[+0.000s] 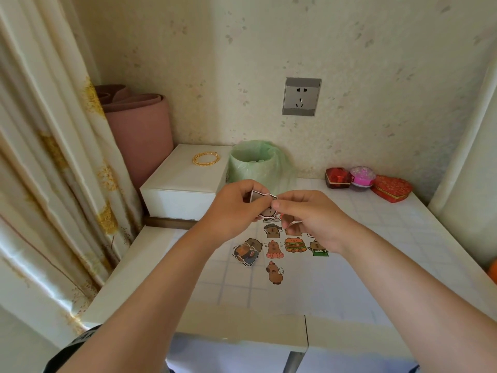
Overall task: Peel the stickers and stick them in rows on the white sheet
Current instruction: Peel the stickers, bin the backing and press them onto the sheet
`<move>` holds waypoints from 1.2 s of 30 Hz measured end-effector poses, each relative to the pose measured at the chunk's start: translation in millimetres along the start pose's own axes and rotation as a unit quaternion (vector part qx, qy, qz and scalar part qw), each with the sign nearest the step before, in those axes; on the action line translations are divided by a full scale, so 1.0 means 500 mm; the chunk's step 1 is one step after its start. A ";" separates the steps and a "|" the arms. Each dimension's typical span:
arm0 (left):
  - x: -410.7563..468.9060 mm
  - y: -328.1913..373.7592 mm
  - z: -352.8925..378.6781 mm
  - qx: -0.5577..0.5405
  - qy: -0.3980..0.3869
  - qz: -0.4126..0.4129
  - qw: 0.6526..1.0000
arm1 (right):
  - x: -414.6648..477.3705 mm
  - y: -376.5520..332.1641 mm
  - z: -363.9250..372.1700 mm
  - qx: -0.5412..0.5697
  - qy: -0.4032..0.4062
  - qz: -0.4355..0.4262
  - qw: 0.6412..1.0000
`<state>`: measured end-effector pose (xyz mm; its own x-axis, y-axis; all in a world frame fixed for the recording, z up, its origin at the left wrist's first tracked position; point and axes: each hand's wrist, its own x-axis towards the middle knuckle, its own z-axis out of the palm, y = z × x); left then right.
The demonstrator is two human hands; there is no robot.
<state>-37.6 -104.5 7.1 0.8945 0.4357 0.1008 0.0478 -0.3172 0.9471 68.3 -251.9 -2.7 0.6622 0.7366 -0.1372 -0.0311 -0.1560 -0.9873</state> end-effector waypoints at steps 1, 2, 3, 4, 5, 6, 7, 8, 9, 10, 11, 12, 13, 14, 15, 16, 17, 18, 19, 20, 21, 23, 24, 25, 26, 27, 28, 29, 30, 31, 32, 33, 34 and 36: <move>-0.001 0.000 -0.001 0.003 0.002 0.001 1.000 | 0.000 -0.001 0.002 0.011 -0.001 0.000 1.000; -0.001 0.001 -0.002 0.004 0.007 0.002 1.000 | -0.001 -0.002 0.003 0.027 -0.002 -0.002 1.000; -0.001 0.002 -0.004 0.003 0.012 0.002 1.000 | 0.000 -0.003 0.003 0.035 0.001 -0.006 0.999; -0.001 0.002 -0.006 0.002 0.016 0.001 1.000 | 0.000 -0.004 0.003 0.029 0.013 -0.015 0.999; 0.000 0.002 -0.008 0.003 0.016 -0.001 1.000 | -0.001 -0.004 0.003 0.010 0.031 -0.028 0.999; 0.000 0.002 -0.008 0.006 0.014 -0.003 1.000 | -0.002 -0.004 0.004 -0.018 0.049 -0.043 0.998; 0.000 0.002 -0.008 0.011 0.010 -0.003 1.000 | -0.003 -0.003 0.004 -0.048 0.065 -0.058 0.995; 0.000 0.001 -0.007 0.015 0.006 -0.003 1.000 | -0.004 -0.002 0.006 -0.075 0.078 -0.073 0.991; -0.001 0.001 -0.005 0.019 0.004 -0.003 1.000 | -0.006 -0.003 0.008 -0.096 0.089 -0.088 0.988; -0.001 0.001 -0.002 0.020 0.005 -0.003 1.000 | -0.008 -0.003 0.011 -0.113 0.101 -0.103 0.983; -0.001 0.002 0.001 0.018 0.007 -0.005 1.000 | -0.009 -0.003 0.013 -0.130 0.114 -0.120 0.978; -0.001 0.002 0.004 0.015 0.011 -0.007 1.000 | -0.010 -0.002 0.015 -0.151 0.128 -0.140 0.970; -0.001 0.001 0.007 0.013 0.016 -0.008 1.000 | -0.010 0.001 0.015 -0.178 0.143 -0.165 0.959; -0.001 0.000 0.010 0.014 0.022 -0.008 1.000 | -0.011 0.004 0.015 -0.209 0.160 -0.191 0.946; 0.000 -0.001 0.014 0.015 0.030 -0.009 0.999 | -0.013 0.007 0.015 -0.252 0.176 -0.219 0.926; 0.000 -0.003 0.018 0.014 0.039 -0.009 0.999 | -0.017 0.009 0.015 -0.303 0.191 -0.249 0.900; -0.001 -0.003 0.022 0.011 0.048 -0.012 0.999 | -0.021 0.009 0.016 -0.352 0.200 -0.276 0.872; -0.001 -0.004 0.025 0.005 0.055 -0.016 0.998 | -0.024 0.007 0.019 -0.381 0.205 -0.293 0.853; -0.001 -0.002 0.025 0.000 0.059 -0.020 0.998 | -0.024 0.006 0.021 -0.370 0.200 -0.291 0.859; -0.001 0.000 0.024 -0.006 0.057 -0.023 0.998 | -0.024 0.003 0.023 -0.316 0.184 -0.270 0.891; -0.002 0.004 0.022 -0.015 0.051 -0.023 0.998 | -0.021 -0.001 0.023 -0.239 0.164 -0.236 0.928; -0.002 0.011 0.015 -0.035 0.037 -0.015 0.999 | -0.021 -0.015 0.019 -0.110 0.127 -0.163 0.972; -0.002 0.014 0.012 -0.038 0.032 -0.010 0.999 | -0.023 -0.020 0.014 -0.071 0.109 -0.133 0.983; -0.004 0.016 0.010 -0.036 0.028 -0.006 0.999 | -0.024 -0.022 0.008 -0.047 0.092 -0.113 0.988; -0.004 0.016 0.010 -0.031 0.022 -0.005 0.999 | -0.025 -0.023 0.004 -0.035 0.077 -0.098 0.992; -0.006 0.016 0.010 -0.025 0.017 -0.006 1.000 | -0.024 -0.022 0.000 -0.034 0.067 -0.088 0.993; -0.007 0.015 0.011 -0.021 0.014 -0.008 1.000 | -0.024 -0.020 -0.001 -0.038 0.060 -0.081 0.994; -0.008 0.015 0.012 -0.022 0.011 -0.011 1.000 | -0.023 -0.019 -0.002 -0.044 0.054 -0.075 0.995; -0.009 0.015 0.013 -0.025 0.008 -0.014 1.000 | -0.022 -0.017 -0.003 -0.049 0.052 -0.070 0.995; -0.010 0.016 0.014 -0.028 0.008 -0.016 0.999 | -0.020 -0.016 -0.003 -0.054 0.054 -0.067 0.995; -0.009 0.016 0.015 -0.028 0.009 -0.017 0.999 | -0.018 -0.016 -0.004 -0.063 0.058 -0.068 0.994; -0.009 0.017 0.016 -0.028 0.011 -0.018 0.999 | -0.017 -0.015 -0.004 -0.079 0.063 -0.075 0.992; -0.009 0.017 0.016 -0.028 0.014 -0.021 0.999 | -0.015 -0.013 -0.004 -0.102 0.070 -0.087 0.989; -0.009 0.017 0.018 -0.027 0.018 -0.024 0.999 | -0.012 -0.008 -0.001 -0.160 0.089 -0.112 0.977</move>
<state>-37.2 -116.9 12.0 0.8748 0.4802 0.0642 0.0660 -0.2493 0.9662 64.7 -256.0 2.1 0.7454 0.6550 0.1236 0.3469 -0.2229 -0.9110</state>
